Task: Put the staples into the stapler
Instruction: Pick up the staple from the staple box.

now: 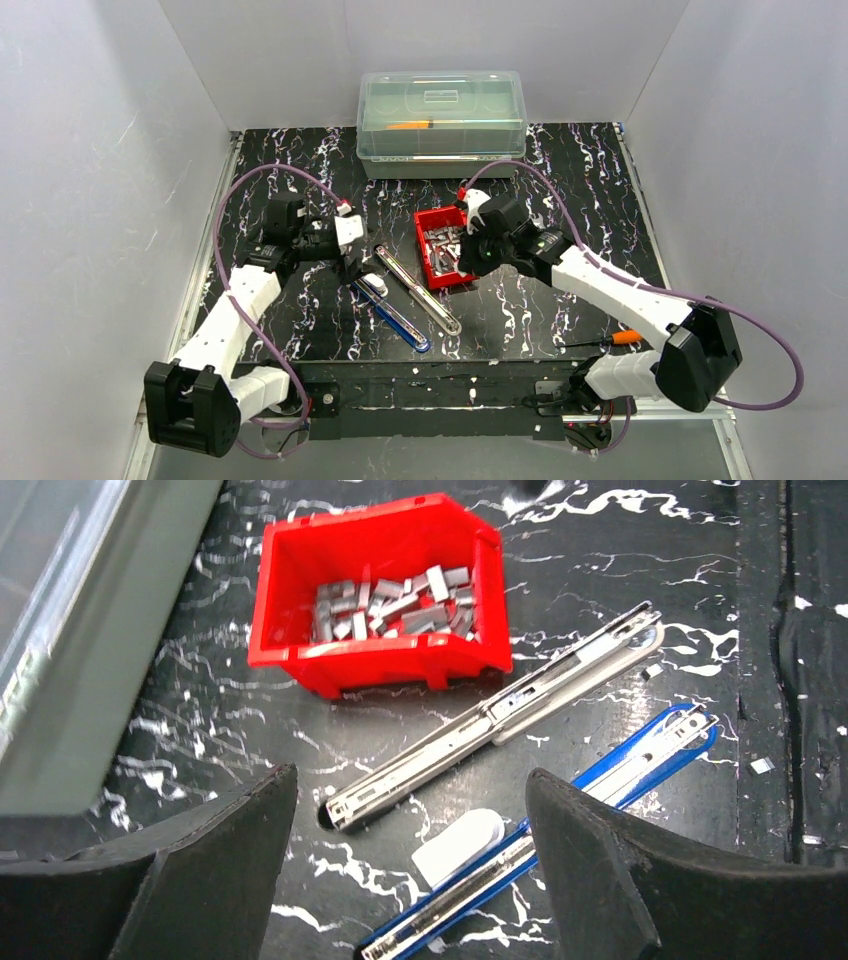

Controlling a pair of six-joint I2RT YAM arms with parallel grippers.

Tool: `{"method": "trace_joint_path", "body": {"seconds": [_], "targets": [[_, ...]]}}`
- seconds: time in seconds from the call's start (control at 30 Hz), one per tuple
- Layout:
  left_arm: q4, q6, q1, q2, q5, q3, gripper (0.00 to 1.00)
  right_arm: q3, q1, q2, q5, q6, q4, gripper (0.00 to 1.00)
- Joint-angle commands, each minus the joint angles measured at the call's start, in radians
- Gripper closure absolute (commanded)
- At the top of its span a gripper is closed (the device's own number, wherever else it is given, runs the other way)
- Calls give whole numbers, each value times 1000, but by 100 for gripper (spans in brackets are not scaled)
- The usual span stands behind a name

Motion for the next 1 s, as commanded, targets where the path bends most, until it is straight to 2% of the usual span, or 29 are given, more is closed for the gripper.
{"method": "trace_joint_path", "body": {"seconds": [0.0, 0.13, 0.27, 0.33, 0.43, 0.5, 0.57, 0.67, 0.83, 0.97], "targets": [[-28, 195, -26, -50, 140, 8, 15, 66, -19, 17, -237, 15, 47, 87], [-66, 474, -57, -71, 181, 31, 13, 185, -37, 102, -413, 20, 29, 89], [-69, 755, -62, -109, 178, 3, 13, 234, -68, 157, -571, 52, 43, 89], [-70, 851, -64, -126, 176, -12, 13, 234, -94, 163, -637, 73, 50, 89], [-68, 966, -71, -151, 192, -37, 13, 184, -120, 155, -739, 161, 186, 88], [-67, 1013, -79, -167, 199, -58, 13, 179, -131, 164, -773, 200, 204, 88], [-67, 1023, -83, -185, 188, -74, 13, 194, -141, 162, -683, 147, 90, 89], [-68, 954, -84, -210, 168, -92, 13, 162, -142, 125, -486, 55, -86, 91], [-79, 908, -86, -255, 159, -139, 13, 49, -142, 70, -248, 85, -209, 92], [-98, 876, -91, -265, 138, -149, 13, 41, -137, 27, -48, 118, -302, 92]]}}
